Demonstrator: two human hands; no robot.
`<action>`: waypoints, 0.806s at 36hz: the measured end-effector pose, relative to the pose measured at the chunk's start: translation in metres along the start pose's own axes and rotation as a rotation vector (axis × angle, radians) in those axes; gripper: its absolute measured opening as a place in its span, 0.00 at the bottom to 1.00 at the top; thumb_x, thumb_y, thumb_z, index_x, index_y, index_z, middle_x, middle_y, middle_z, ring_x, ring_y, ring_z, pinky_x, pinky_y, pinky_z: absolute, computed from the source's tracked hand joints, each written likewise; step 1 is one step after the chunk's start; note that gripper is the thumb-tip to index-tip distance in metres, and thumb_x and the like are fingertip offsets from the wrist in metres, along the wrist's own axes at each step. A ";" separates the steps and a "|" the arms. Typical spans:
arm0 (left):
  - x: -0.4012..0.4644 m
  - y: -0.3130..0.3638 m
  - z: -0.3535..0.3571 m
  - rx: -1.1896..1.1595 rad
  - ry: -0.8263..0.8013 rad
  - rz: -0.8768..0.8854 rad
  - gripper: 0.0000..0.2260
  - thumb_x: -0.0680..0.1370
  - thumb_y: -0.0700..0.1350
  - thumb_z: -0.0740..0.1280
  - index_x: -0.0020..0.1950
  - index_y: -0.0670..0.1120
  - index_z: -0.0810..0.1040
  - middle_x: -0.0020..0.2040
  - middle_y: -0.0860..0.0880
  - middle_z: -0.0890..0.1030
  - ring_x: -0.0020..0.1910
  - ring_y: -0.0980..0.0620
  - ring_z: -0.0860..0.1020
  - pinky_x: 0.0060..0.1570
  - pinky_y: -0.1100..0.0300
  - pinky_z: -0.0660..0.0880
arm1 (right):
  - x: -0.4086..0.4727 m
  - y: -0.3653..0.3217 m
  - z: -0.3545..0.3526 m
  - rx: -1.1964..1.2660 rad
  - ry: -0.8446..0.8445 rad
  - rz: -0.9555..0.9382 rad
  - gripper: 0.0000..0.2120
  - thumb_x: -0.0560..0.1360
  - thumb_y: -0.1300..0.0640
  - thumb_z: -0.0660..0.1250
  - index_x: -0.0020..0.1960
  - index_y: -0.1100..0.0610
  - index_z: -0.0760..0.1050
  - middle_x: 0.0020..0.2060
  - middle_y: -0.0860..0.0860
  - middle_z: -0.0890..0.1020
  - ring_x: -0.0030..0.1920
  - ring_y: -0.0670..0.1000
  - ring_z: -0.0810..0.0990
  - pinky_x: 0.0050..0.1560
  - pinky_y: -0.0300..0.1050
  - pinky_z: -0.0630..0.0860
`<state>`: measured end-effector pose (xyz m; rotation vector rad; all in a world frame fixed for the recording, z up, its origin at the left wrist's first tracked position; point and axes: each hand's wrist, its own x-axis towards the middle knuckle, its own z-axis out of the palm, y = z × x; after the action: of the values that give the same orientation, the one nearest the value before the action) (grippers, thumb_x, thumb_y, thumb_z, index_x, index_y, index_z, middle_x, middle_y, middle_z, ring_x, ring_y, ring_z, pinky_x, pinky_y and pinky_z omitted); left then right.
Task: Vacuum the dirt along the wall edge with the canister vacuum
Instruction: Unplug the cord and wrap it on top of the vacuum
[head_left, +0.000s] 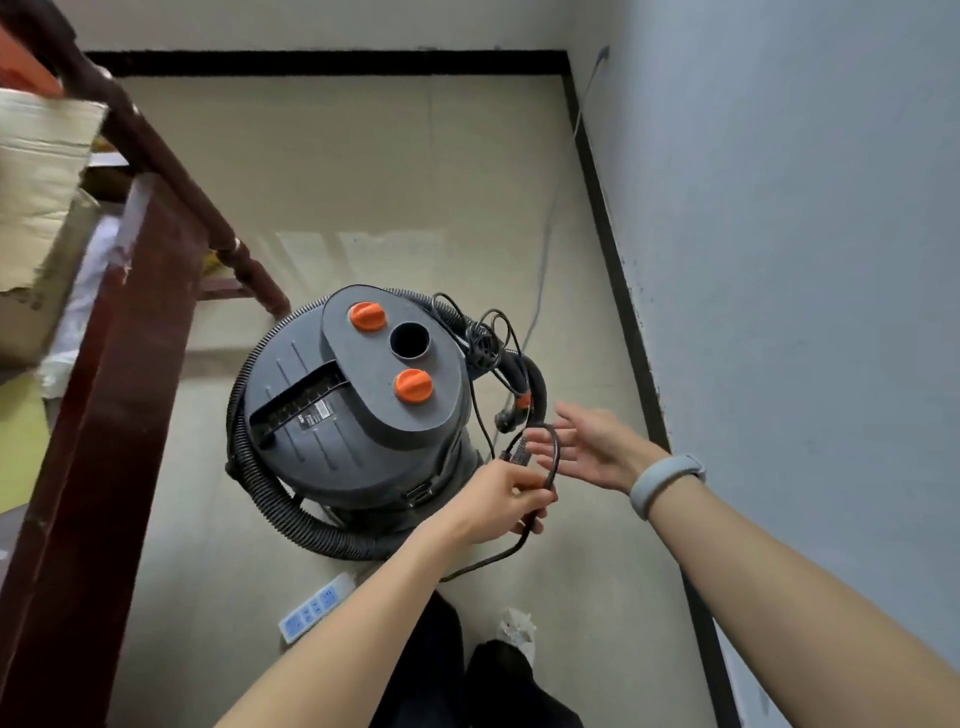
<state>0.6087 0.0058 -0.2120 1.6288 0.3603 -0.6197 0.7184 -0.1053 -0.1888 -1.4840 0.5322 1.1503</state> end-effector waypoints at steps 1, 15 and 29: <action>0.001 -0.001 -0.003 0.002 0.011 0.020 0.10 0.80 0.36 0.64 0.40 0.46 0.78 0.34 0.49 0.77 0.33 0.52 0.80 0.43 0.57 0.77 | 0.002 -0.005 0.005 0.053 -0.002 -0.010 0.13 0.83 0.57 0.57 0.49 0.66 0.74 0.38 0.57 0.80 0.39 0.53 0.80 0.41 0.43 0.79; 0.039 0.004 -0.143 0.753 0.620 0.069 0.15 0.80 0.48 0.62 0.66 0.49 0.76 0.65 0.48 0.75 0.64 0.46 0.70 0.61 0.52 0.67 | 0.081 -0.097 0.076 -0.413 0.292 -0.593 0.12 0.81 0.63 0.55 0.59 0.60 0.76 0.32 0.49 0.74 0.30 0.47 0.70 0.37 0.43 0.71; 0.095 -0.073 -0.230 0.823 0.734 -0.154 0.33 0.79 0.59 0.58 0.80 0.48 0.52 0.80 0.47 0.47 0.79 0.42 0.48 0.73 0.40 0.55 | 0.182 -0.149 0.148 -0.997 0.319 -0.631 0.14 0.80 0.63 0.58 0.61 0.59 0.80 0.55 0.57 0.83 0.55 0.54 0.78 0.63 0.46 0.70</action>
<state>0.6867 0.2321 -0.3129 2.6313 0.8439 -0.2527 0.8655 0.1193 -0.2589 -2.4676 -0.3929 0.6582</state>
